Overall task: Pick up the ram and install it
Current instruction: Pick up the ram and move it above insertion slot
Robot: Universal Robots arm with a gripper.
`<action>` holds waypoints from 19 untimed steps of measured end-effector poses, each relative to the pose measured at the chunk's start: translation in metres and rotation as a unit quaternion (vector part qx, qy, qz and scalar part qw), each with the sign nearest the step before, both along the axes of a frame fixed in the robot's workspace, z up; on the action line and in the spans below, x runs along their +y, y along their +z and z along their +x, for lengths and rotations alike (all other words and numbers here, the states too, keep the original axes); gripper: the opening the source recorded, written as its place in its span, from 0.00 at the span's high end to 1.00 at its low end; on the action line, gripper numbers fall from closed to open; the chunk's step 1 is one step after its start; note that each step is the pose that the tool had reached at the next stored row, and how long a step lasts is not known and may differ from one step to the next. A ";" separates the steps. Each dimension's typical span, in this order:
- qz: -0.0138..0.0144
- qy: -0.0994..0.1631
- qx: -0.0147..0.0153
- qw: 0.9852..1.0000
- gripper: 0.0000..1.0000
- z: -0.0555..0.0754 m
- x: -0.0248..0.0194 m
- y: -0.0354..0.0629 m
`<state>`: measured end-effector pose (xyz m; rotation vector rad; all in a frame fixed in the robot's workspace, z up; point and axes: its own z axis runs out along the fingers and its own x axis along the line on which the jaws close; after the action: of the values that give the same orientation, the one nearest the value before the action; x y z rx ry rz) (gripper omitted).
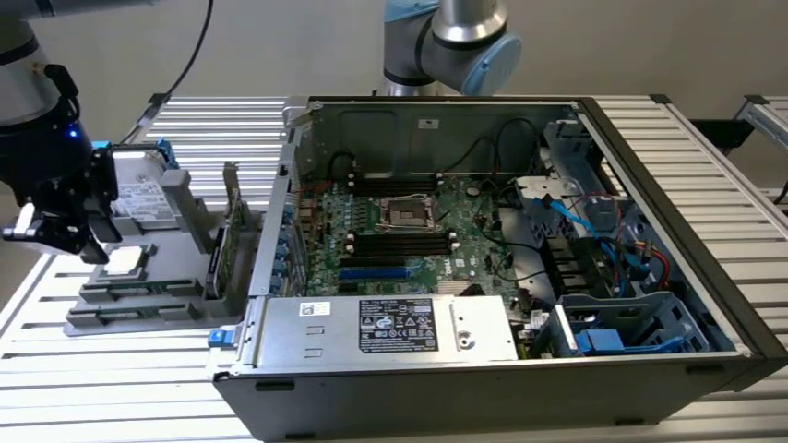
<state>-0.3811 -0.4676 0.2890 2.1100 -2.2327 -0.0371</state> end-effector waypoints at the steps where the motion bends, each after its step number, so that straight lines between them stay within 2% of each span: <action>1: 0.000 0.000 0.000 1.000 0.64 0.000 0.0000 -0.0017; 11: 0.000 0.008 0.000 1.000 0.64 -0.002 -0.0008 -0.0200; 16: 0.000 0.022 0.000 1.000 0.64 -0.002 -0.0029 -0.0289; 19: 0.000 0.027 0.000 1.000 0.64 -0.002 -0.0059 -0.0343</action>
<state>-0.3826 -0.4735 0.2547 2.1693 -2.1738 -0.0343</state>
